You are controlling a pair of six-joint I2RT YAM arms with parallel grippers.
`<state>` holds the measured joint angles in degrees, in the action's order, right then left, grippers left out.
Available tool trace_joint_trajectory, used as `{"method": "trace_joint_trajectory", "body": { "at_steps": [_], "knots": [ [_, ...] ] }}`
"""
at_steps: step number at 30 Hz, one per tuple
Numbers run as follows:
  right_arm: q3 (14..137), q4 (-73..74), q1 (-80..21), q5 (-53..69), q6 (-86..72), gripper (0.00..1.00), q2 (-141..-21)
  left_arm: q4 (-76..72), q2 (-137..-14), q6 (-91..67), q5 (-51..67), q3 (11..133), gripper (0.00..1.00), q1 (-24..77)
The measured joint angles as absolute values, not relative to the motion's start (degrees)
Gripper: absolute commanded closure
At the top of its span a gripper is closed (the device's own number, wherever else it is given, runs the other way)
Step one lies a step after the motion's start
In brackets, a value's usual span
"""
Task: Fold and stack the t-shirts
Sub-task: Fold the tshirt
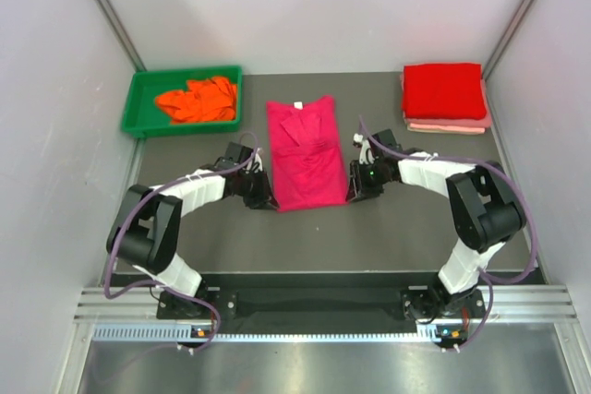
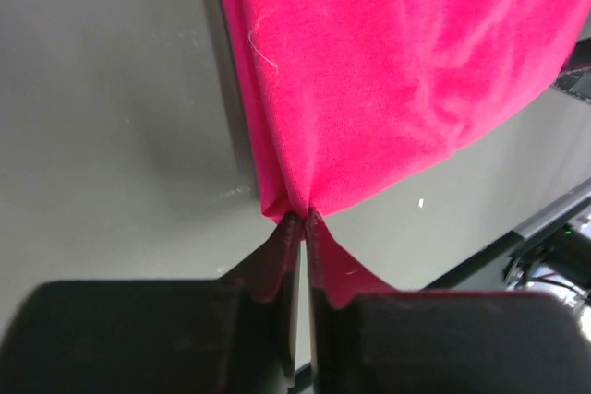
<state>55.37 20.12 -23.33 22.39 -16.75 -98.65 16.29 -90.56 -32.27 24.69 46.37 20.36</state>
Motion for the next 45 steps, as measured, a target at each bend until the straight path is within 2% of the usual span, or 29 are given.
{"method": "trace_joint_trajectory", "body": {
  "at_steps": [2, 3, 4, 10, 18, 27, 28, 29, 30, 34, 40, 45],
  "knots": [
    [54.85, 19.27, -23.35, 23.07, -17.02, 0.8, -98.78, 16.23, -91.22, -32.23, 24.6, 46.37, 1.0, 20.36],
    [54.63, 18.81, -23.38, 23.55, -17.21, 0.97, -98.8, 16.23, -91.7, -32.08, 24.49, 46.37, 1.0, 20.36],
    [54.26, 18.15, -23.46, 23.92, -17.21, 1.0, -98.8, 16.29, -92.09, -32.01, 24.38, 46.37, 1.0, 20.36],
    [50.15, 15.11, -23.66, 22.87, -20.82, 1.0, -96.53, 17.63, -92.07, -31.44, 21.8, 46.37, 1.0, 20.4],
    [42.37, 14.2, -26.89, 17.26, -24.77, 1.0, -87.44, 18.65, -85.6, -31.55, 20.32, 43.75, 1.0, 21.06],
    [40.91, 13.15, -28.14, 14.7, -26.57, 1.0, -86.98, 18.55, -84.88, -32.49, 21.15, 39.4, 1.0, 22.17],
    [40.91, 13.19, -28.29, 14.5, -26.7, 1.0, -86.98, 18.44, -84.86, -32.64, 21.26, 39.2, 0.97, 22.17],
    [40.91, 13.17, -28.51, 14.24, -26.83, 1.0, -86.98, 18.39, -84.86, -32.69, 21.34, 39.07, 0.87, 22.17],
    [40.91, 13.19, -28.8, 14.04, -26.89, 0.99, -86.98, 18.37, -84.86, -32.64, 21.37, 38.98, 0.85, 22.17],
    [41.19, 13.63, -30.2, 13.06, -27.35, 0.81, -86.78, 20.05, -84.44, -32.58, 20.8, 39.05, 0.81, 22.17],
    [43.59, 20.58, -30.74, 7.25, -27.73, 0.78, -84.64, 27.42, -84.18, -30.24, 17.3, 47.88, 0.8, 22.17],
    [51.29, 23.7, -30.74, 5.41, -26.24, 0.79, -84.51, 25.28, -88.47, -29.08, 17.69, 59.33, 0.81, 22.11]
  ]
}}
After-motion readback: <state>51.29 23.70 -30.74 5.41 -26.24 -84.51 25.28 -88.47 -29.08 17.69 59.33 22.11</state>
